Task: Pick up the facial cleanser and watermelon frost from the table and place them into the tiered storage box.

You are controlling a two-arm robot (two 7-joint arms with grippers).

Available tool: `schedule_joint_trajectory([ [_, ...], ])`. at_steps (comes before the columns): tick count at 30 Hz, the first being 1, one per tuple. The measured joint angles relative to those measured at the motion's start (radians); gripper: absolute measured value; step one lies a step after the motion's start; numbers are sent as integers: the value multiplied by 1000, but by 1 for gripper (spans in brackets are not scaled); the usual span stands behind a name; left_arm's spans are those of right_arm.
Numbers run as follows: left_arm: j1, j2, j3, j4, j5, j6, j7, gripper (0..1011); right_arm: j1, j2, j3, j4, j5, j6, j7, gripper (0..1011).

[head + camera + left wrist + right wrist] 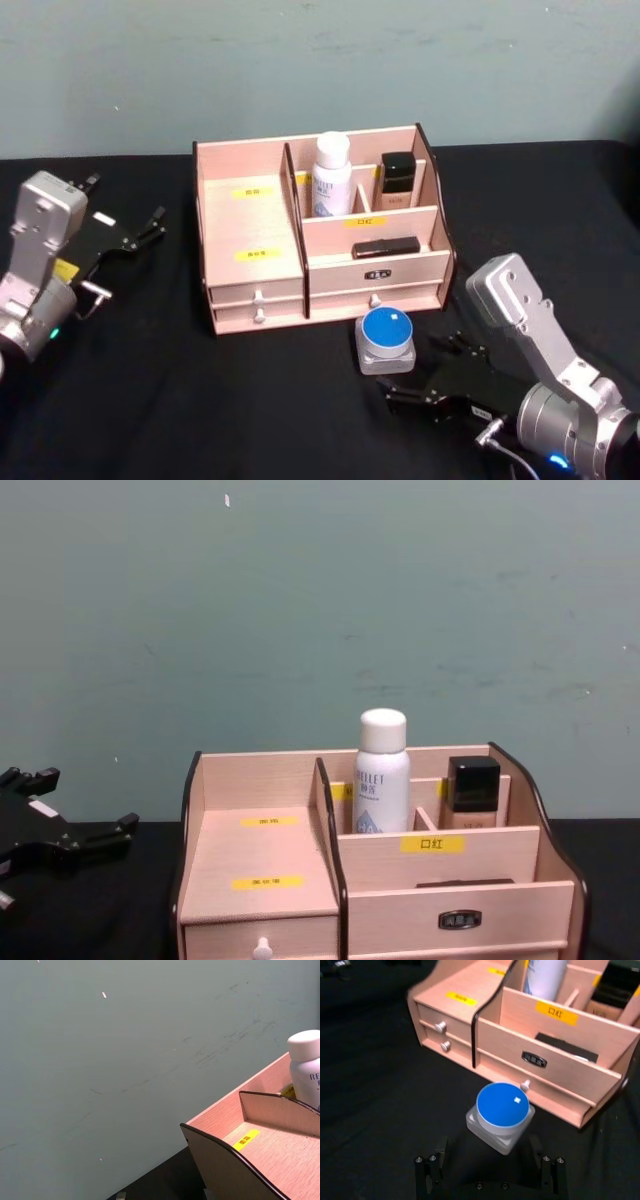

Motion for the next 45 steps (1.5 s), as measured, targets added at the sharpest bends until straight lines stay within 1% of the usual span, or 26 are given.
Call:
schedule_joint_trajectory([
  [1, 0, 0, 0, 0, 0, 0, 0, 1001, 0, -8, 2, 7, -8, 5, -5, 1002],
  [5, 0, 0, 0, 0, 0, 0, 0, 1001, 6, -17, 7, 15, -17, 6, -6, 1002],
  [13, 0, 0, 0, 0, 0, 0, 0, 1001, 31, -39, 8, 40, -46, -8, -1, 1003],
  [18, 0, 0, 0, 0, 0, 0, 0, 1001, 56, -61, 0, 63, -64, -25, 16, 1003],
  [28, 0, 0, 0, 0, 0, 0, 0, 1001, 94, -96, -16, 113, -95, -39, 43, 1003],
  [34, 0, 0, 0, 0, 0, 0, 0, 1001, 110, -113, -20, 136, -109, -46, 59, 1002],
  [45, 0, 0, 0, 0, 0, 0, 0, 1001, 127, -133, -21, 166, -132, -51, 67, 1002],
])
